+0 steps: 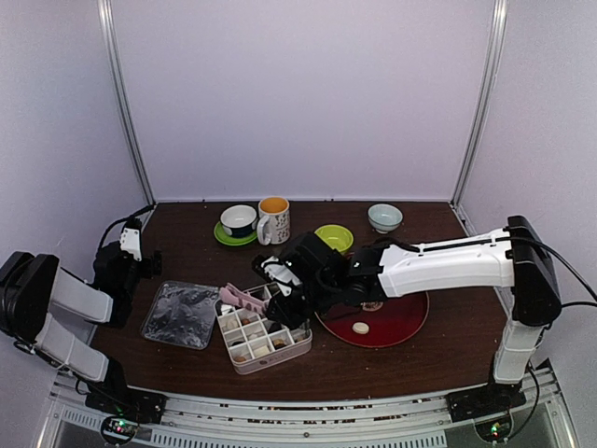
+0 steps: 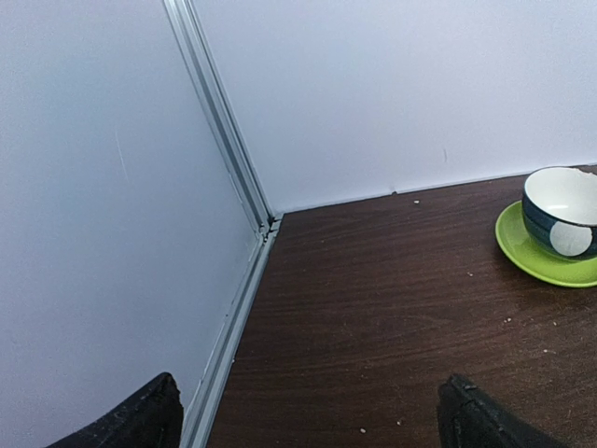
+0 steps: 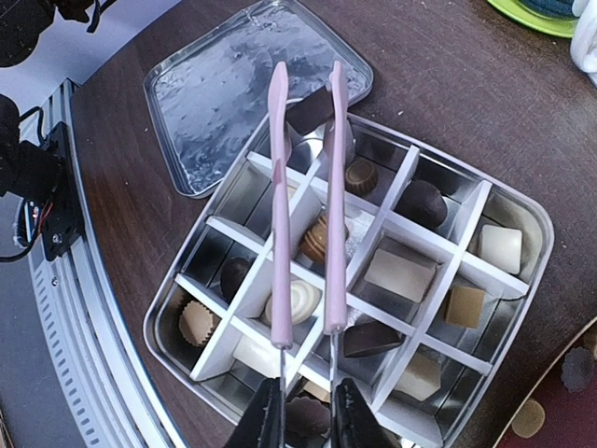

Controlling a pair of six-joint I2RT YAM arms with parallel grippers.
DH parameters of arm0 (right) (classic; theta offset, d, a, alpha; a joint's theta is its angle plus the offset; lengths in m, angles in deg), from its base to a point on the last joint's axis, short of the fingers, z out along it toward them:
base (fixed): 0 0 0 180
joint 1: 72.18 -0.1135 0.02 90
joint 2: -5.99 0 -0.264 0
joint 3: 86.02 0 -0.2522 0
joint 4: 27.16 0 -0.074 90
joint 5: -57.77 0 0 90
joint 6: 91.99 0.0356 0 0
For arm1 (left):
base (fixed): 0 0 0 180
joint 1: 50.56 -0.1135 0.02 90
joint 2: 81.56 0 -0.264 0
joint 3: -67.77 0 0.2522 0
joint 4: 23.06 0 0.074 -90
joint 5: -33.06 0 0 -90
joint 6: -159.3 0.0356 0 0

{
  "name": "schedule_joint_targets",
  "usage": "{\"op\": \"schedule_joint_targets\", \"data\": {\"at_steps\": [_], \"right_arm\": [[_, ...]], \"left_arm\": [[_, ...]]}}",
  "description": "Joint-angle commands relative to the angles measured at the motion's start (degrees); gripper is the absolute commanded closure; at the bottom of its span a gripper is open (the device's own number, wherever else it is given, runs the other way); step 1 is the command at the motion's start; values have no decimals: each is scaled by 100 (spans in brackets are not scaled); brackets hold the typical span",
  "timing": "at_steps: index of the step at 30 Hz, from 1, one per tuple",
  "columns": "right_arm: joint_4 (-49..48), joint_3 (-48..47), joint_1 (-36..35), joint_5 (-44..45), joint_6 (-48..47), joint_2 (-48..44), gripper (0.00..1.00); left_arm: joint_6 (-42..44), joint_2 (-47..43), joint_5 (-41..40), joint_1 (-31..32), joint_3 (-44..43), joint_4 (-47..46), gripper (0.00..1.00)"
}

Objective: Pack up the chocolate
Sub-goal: Place the fake chocolate in the empty pocket of the box.

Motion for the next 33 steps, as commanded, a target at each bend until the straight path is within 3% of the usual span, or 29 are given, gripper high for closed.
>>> {"op": "schedule_joint_targets", "data": {"at_steps": [1, 18, 33], "right_arm": [[4, -257, -96, 3, -105, 127, 81], [97, -348, -144, 250, -151, 104, 66], [-243, 160, -145, 798, -193, -765, 66]], "left_arm": [[-65, 33, -12, -58, -98, -332, 2], [-66, 38, -11, -51, -99, -333, 2], [-66, 31, -10, -58, -98, -333, 2]]}}
